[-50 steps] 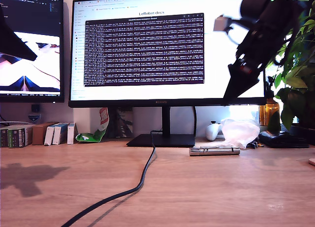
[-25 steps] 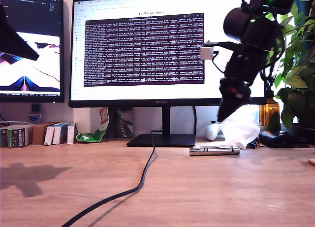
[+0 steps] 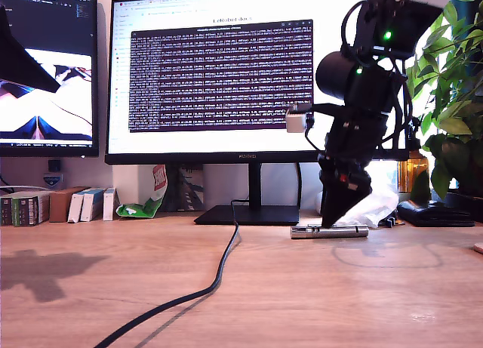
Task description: Pick the metallic laser pointer with your right arm, pass it to your left arm, then place it down to the left side of the table
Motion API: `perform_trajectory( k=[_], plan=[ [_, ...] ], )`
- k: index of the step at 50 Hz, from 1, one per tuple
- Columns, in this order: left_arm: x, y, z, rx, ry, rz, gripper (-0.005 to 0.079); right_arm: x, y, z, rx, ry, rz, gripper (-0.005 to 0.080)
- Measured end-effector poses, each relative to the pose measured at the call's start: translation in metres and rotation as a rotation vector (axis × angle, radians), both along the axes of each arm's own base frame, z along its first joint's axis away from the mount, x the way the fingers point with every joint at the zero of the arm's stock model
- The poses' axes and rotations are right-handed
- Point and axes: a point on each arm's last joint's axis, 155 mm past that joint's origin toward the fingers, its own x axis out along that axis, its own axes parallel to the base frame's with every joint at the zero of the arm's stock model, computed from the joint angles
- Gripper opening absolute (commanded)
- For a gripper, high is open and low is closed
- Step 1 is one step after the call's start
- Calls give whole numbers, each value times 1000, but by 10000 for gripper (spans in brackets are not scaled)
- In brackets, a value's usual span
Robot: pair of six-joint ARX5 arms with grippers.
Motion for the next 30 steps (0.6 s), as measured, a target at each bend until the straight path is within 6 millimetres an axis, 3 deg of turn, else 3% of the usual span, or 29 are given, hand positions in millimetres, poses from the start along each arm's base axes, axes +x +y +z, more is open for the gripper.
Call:
perform_trajectory(
  k=[16,30],
  plan=[
    [0,0,0,0,0,1,-19,4,1,1,23,-8,-3,354],
    [0,0,0,1,0,1,-19,7,-5,-18,19,25,-19,338]
  ],
)
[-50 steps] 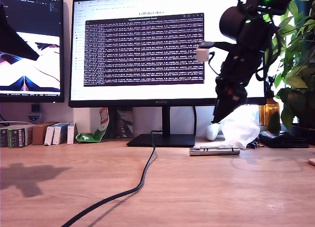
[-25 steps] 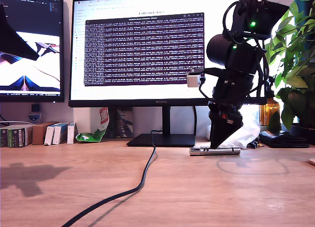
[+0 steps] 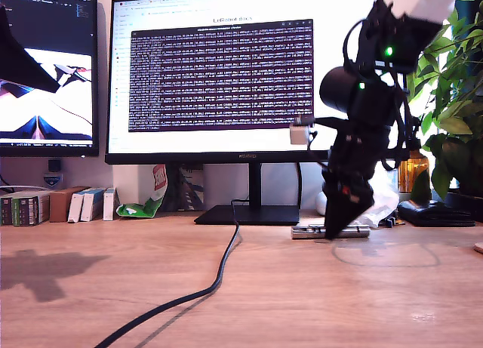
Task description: Pick the metallic laser pointer with your right arm, pass it to your left arm, then place it down to the left side of the table
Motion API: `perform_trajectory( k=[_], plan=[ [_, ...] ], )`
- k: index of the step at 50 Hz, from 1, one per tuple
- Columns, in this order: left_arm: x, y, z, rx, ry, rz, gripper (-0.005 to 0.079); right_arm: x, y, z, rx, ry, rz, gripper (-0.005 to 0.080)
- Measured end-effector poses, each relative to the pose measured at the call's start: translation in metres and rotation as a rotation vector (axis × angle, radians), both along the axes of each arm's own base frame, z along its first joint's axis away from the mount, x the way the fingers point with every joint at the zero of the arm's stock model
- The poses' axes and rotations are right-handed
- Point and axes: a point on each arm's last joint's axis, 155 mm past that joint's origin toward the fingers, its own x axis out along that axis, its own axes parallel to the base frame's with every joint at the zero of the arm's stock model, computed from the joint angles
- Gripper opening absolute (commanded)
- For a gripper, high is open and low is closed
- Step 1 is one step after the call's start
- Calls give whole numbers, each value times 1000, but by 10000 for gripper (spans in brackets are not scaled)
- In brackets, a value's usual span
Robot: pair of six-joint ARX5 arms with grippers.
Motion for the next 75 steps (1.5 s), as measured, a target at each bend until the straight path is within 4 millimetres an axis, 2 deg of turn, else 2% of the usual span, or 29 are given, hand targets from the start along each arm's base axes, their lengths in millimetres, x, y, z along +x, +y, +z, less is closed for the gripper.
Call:
perform_trajectory(
  k=[10,17,24,35,44,54,59,63,67,71,75],
  plan=[
    [0,0,0,2,0,3,-19,5,-6,1,12,-3,-28,329],
    [3,1,2,4,-16,9,-19,4,-9,1,29,10,-39,198],
    [7,1,10,2,-56,11,-19,4,-11,1,31,15,-48,144],
    [7,1,9,2,-53,11,-19,5,-10,1,51,26,-88,-10],
    [7,1,9,2,-53,11,-19,9,-6,4,74,10,-90,-12],
    [7,1,9,2,-53,10,-19,7,-1,6,114,49,-180,-12],
    [6,-1,12,-14,-54,-1,-5,4,17,13,177,94,-198,-12],
    [7,-6,18,-81,-32,1,88,5,39,27,243,110,-201,-12],
    [10,-13,24,-151,-15,-11,216,5,66,49,311,114,-186,-13],
    [14,-20,31,-278,54,-2,266,5,98,78,411,128,-191,-13],
    [18,-28,38,-368,90,-23,271,1,129,106,489,125,-140,-13]
  ],
)
